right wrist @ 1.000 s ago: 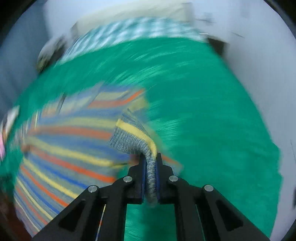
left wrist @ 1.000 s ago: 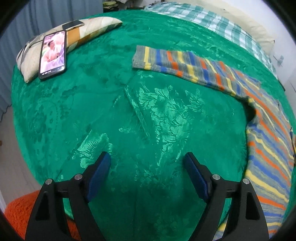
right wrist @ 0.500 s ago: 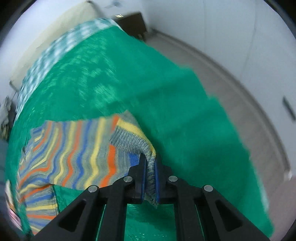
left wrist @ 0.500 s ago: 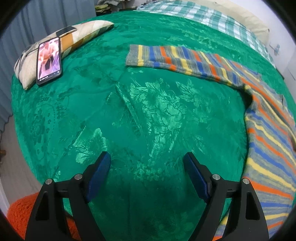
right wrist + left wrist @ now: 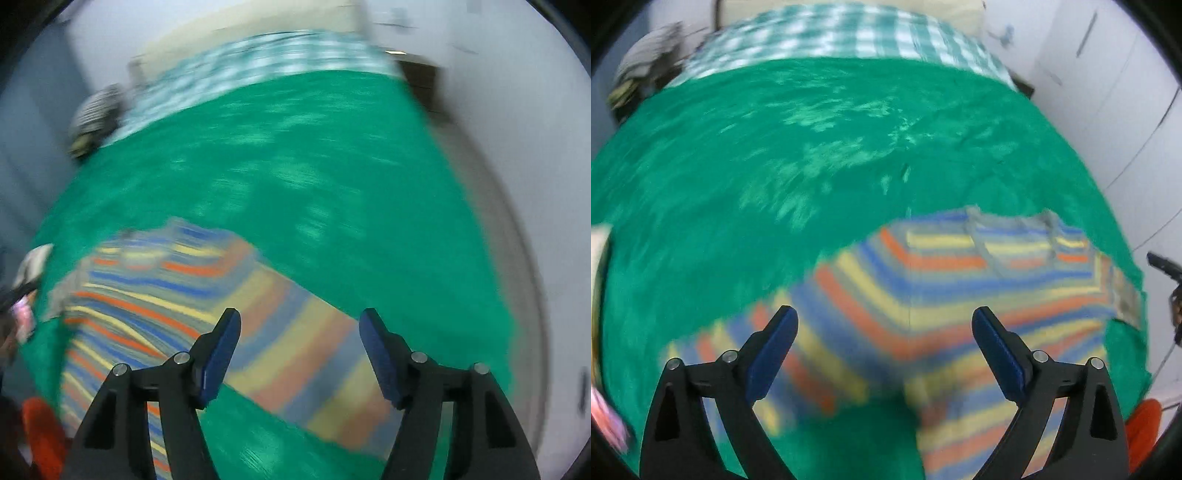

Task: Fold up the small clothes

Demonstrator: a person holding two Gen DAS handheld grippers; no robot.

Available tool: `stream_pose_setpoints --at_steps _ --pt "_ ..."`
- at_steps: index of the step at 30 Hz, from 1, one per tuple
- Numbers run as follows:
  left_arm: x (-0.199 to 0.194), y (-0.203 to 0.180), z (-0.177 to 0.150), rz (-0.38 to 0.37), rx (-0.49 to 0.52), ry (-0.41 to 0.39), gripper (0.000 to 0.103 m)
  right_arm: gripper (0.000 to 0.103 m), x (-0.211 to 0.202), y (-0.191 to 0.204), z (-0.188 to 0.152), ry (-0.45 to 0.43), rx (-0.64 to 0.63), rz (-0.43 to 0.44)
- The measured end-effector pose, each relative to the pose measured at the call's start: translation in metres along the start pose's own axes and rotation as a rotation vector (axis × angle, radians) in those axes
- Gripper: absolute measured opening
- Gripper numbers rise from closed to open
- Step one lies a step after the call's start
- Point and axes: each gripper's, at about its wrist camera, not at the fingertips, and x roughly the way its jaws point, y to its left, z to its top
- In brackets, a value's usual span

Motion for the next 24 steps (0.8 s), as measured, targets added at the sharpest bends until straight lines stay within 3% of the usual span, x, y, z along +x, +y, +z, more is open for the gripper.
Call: stream_pose_setpoints --at_steps 4,9,11,12,13,14,16,19,21,24 --pt "0.065 -0.031 0.042 0.016 0.165 0.068 0.095 0.067 0.070 0.036 0.042 0.049 -0.109 0.106" --pt "0.128 -0.053 0.048 0.055 0.321 0.178 0.095 0.067 0.136 0.066 0.063 0.166 -0.213 0.208" --pt "0.142 -0.061 0.042 0.052 0.358 0.209 0.092 0.066 0.154 0.075 0.066 0.199 -0.249 0.208" --pt "0.141 -0.065 0.040 0.038 0.361 0.197 0.066 0.062 0.164 0.080 0.065 0.228 -0.260 0.217" --pt "0.136 -0.071 0.039 0.001 0.366 0.181 0.046 0.051 0.178 0.086 0.067 0.267 -0.269 0.242" --pt "0.132 -0.076 0.039 0.022 0.383 0.164 0.006 0.001 0.184 0.093 0.065 0.303 -0.311 0.248" --pt "0.117 -0.090 0.042 0.123 0.446 0.060 0.005 0.001 0.181 0.108 0.059 0.295 -0.438 0.143" --pt "0.109 -0.090 0.059 0.198 0.408 -0.053 0.005 0.001 0.162 0.119 0.065 0.171 -0.507 -0.020" --pt "0.119 -0.089 0.071 0.215 0.373 -0.073 0.005 0.000 0.160 0.115 0.077 0.091 -0.485 -0.125" --pt "0.140 -0.096 0.060 0.275 0.401 -0.081 0.005 0.000 0.181 0.108 0.084 0.082 -0.428 -0.183"
